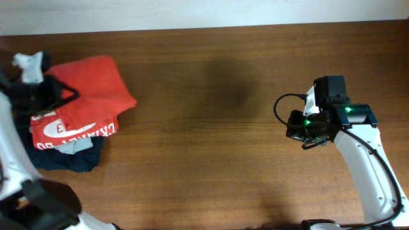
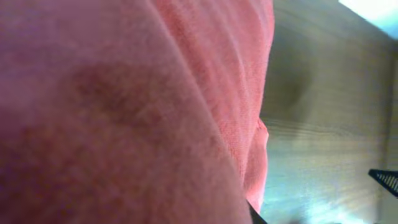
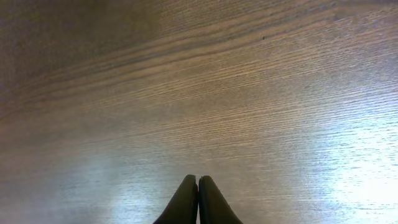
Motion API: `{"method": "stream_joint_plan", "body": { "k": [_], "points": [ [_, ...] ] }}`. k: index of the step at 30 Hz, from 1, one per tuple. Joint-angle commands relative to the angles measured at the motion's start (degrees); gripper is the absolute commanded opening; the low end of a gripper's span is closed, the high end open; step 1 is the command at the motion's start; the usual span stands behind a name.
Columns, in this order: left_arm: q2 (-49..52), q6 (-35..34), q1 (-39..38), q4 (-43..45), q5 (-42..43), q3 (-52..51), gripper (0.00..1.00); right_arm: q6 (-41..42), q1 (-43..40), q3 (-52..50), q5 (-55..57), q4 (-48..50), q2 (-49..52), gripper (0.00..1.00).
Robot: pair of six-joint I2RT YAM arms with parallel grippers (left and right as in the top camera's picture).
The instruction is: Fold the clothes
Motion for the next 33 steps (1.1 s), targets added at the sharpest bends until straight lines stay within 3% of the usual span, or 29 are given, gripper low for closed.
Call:
{"method": "stream_joint_plan", "body": {
  "k": [1,6,11,16,26,27,29,30,31,33],
  "points": [
    [5.5,8.0,6.8,0.7,8.0,0.3,0.02,-0.3,-0.2,0.6,0.3,0.3,-0.6,0.08],
    [17.5,8.5,11.4,0.9,7.7,0.3,0.03,1.2,-0.2,0.6,0.3,0.8,-0.6,0.08],
    [22.5,6.3,12.1,8.0,1.5,0.3,0.04,1.2,-0.2,0.6,0.2,0.9,-0.6,0.08],
    [22.5,3.1,12.4,13.5,-1.7,0.9,0.19,1.2,-0.2,0.6,0.0,-0.1,-0.6,0.09],
    [22.5,0.5,13.4,2.3,-5.6,18.0,0.33,1.2,-0.2,0.6,0.1,-0.4,-0.6,0.09],
    [22.5,0.5,13.4,1.7,-5.8,18.6,0.38,1.2,-0.2,0.6,0.0,-0.4,-0.6,0.09],
    [22.5,0.3,13.4,0.7,-5.8,18.9,0.64,1.2,-0.2,0.6,0.0,-0.4,-0.6,0.09],
    [22.5,0.3,13.4,0.0,-5.8,18.9,0.87,1.1,-0.2,0.6,0.0,-0.4,-0.6,0.09],
    [22.5,0.3,13.4,-0.4,-5.8,18.9,0.92,1.1,-0.2,0.6,0.0,-0.4,-0.6,0.09],
    [22.5,0.4,13.4,-1.1,-5.7,18.9,0.91,1.1,-0.2,0.6,0.0,-0.4,-0.6,0.09]
  ]
}}
